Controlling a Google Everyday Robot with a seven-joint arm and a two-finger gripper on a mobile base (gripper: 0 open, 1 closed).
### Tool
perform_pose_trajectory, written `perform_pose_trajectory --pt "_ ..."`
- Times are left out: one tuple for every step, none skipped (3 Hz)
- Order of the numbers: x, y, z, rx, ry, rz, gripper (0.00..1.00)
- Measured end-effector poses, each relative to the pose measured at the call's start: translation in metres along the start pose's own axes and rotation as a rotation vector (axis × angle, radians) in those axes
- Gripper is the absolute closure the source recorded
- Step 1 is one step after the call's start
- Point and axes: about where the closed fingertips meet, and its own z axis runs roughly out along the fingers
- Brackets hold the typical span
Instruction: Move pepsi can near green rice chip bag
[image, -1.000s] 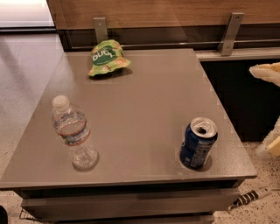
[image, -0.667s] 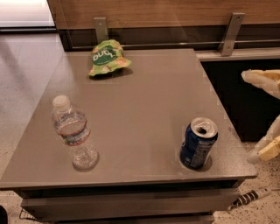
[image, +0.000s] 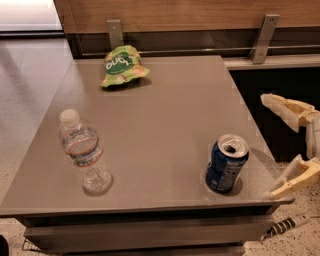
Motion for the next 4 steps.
perform_pose_trajectory --pt "0.0 0.0 0.0 0.0 0.0 0.0 0.0" --pt "0.004 0.0 0.011 0.004 -0.018 0.035 0.0" --pt "0.013 0.006 0.032 0.022 -0.094 0.082 0.0" --pt "0.017 0.012 0.043 0.028 -0.165 0.107 0.0"
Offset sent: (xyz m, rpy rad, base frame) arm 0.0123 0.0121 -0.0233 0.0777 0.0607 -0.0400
